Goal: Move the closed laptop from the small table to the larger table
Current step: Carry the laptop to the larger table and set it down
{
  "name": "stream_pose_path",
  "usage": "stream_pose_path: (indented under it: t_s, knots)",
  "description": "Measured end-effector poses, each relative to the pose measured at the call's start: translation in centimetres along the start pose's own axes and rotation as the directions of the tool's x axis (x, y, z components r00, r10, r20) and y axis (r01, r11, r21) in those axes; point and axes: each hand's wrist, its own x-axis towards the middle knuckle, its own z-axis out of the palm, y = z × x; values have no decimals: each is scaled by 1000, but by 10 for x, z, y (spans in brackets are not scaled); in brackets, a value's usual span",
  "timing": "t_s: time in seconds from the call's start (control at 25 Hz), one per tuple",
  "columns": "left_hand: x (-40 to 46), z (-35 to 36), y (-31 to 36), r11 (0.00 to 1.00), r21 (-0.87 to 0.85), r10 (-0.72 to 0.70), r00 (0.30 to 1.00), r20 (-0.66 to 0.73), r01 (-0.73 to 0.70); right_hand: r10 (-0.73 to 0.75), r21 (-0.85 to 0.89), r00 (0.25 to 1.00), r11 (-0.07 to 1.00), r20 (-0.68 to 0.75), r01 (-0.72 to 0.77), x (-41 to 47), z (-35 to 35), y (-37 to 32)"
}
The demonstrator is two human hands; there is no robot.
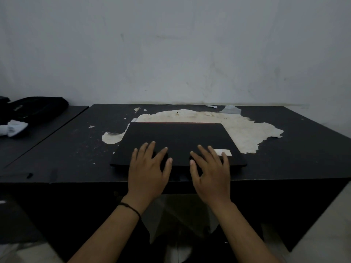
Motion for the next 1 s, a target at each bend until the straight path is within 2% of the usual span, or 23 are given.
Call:
stream_pose_path:
  t_s: [0.28,0.52,0.72,1.0]
  knots:
    - [-5,5,-1,994,98,43,998,34,-46,-36,-77,988,996,150,48,-1,-4,6]
    - [-2,3,2,993,117,21,998,56,-27,-121,-5,949,992,291,128,15,-20,25]
    - [0,3,7,991,130,-2,996,94,-11,-121,27,948,993,293,118,19,-22,28]
    - [-2,5,8,990,138,2,998,57,-10,-99,18,959,995,264,98,17,-18,26]
